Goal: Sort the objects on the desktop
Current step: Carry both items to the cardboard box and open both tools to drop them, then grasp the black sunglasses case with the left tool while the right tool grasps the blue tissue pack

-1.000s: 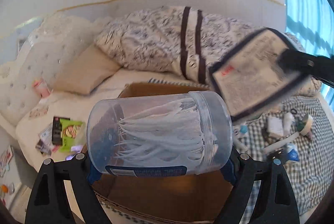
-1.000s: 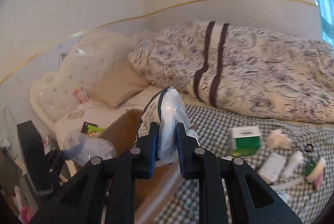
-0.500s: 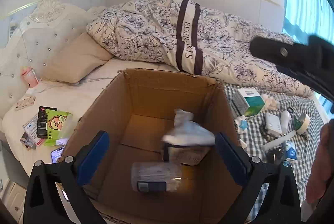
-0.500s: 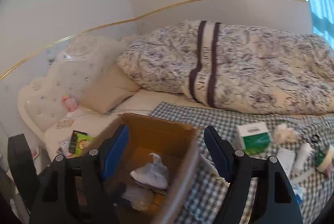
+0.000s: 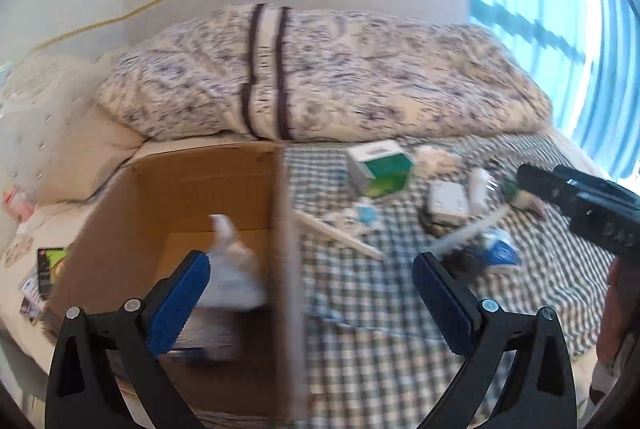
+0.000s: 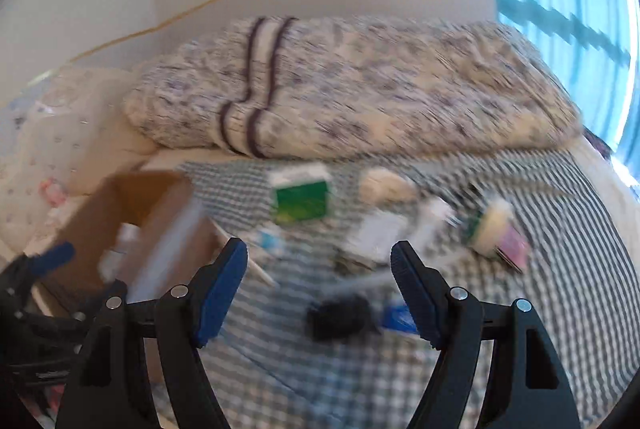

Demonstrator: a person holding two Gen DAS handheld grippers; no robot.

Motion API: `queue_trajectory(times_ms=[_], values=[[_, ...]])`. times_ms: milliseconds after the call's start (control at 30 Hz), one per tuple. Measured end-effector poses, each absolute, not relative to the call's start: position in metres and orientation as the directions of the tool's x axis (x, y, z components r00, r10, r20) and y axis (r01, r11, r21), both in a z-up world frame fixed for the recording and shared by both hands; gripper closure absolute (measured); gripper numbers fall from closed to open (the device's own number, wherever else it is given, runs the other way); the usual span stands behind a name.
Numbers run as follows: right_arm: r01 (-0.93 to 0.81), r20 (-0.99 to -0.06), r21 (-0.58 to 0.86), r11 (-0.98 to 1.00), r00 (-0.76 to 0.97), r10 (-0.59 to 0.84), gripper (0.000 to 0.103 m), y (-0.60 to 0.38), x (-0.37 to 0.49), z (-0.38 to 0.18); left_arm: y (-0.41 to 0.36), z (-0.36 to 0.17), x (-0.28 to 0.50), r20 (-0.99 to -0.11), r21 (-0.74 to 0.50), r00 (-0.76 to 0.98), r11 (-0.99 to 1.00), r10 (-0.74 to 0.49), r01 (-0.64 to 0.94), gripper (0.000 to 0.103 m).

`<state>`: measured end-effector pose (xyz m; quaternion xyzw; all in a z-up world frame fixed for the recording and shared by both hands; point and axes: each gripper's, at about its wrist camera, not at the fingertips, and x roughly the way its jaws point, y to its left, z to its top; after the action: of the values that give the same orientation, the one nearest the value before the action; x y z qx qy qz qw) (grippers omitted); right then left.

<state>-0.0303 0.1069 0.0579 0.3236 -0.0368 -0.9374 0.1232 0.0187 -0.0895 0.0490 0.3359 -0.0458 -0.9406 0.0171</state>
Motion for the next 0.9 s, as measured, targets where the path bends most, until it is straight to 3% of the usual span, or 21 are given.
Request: queue_trajectory(times_ms=[367, 900], values=[[0.145, -0.663, 0.209, -0.967, -0.706, -0.249, 0.029, 0.187, -0.042, 0.008, -0.014, 0.015, 0.001, -0.673, 0.155, -0.737, -0.986, -0.057, -0.064, 0.000], [0.226, -0.766, 0.249, -0.942, -0.548, -0.335, 0.029, 0.192, -0.076, -0.072, 0.002, -0.076, -0.059, -0.776, 0.010, -0.630, -0.997, 0.040, -0.075, 0.000]])
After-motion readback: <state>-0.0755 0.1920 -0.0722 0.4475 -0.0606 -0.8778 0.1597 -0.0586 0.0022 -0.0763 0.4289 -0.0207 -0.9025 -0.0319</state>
